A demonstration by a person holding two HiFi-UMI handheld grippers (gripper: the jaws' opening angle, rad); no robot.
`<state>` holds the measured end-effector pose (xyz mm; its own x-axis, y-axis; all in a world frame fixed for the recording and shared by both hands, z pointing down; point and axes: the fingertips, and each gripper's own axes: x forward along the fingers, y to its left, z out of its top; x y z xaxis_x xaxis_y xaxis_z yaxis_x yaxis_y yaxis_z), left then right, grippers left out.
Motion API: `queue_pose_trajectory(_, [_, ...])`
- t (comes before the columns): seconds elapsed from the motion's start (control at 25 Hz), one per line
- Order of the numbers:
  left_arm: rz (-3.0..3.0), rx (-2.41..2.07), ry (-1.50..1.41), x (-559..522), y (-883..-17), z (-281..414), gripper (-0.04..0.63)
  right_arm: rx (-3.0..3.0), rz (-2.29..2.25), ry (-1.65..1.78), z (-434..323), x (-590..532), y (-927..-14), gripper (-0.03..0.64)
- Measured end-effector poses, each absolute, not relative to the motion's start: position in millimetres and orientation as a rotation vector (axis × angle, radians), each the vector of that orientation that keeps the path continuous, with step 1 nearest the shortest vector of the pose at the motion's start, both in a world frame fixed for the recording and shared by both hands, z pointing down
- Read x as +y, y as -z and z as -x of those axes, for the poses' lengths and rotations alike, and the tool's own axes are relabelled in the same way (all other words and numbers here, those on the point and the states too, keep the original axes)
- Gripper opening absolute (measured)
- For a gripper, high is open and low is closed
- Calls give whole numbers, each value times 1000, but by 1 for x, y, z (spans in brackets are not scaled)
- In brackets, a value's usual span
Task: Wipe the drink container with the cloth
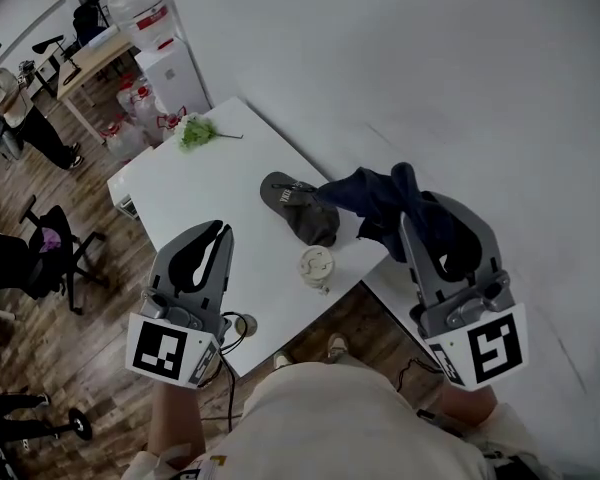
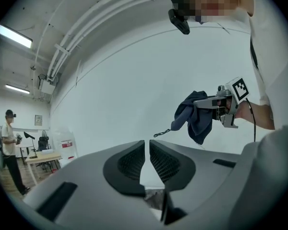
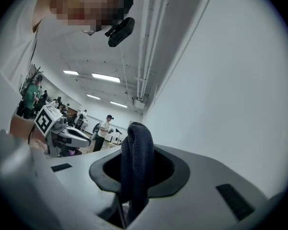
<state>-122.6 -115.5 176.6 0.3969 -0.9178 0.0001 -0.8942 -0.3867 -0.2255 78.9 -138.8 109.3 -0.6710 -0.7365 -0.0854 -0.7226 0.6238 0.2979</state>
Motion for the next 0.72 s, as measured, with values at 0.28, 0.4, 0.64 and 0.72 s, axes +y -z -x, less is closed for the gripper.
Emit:
queue_pose_trajectory(0.28, [2482, 1666, 259, -113, -205, 126, 43, -2722, -1220, 429, -79, -140, -139, 112])
queue_pose_trajectory(0.4, [2487, 1688, 307, -109, -220, 128, 43, -2704, -1192, 380, -78, -140, -155, 112])
queue_pose_trajectory(0.64, [2511, 1659, 351, -109, -226, 113, 43, -2664, -1193, 289, -80, -142, -187, 112])
queue_pose_trajectory(0.72, [2496, 1627, 377, -110, -228, 110, 43, -2669, -1189, 281, -78, -143, -190, 112])
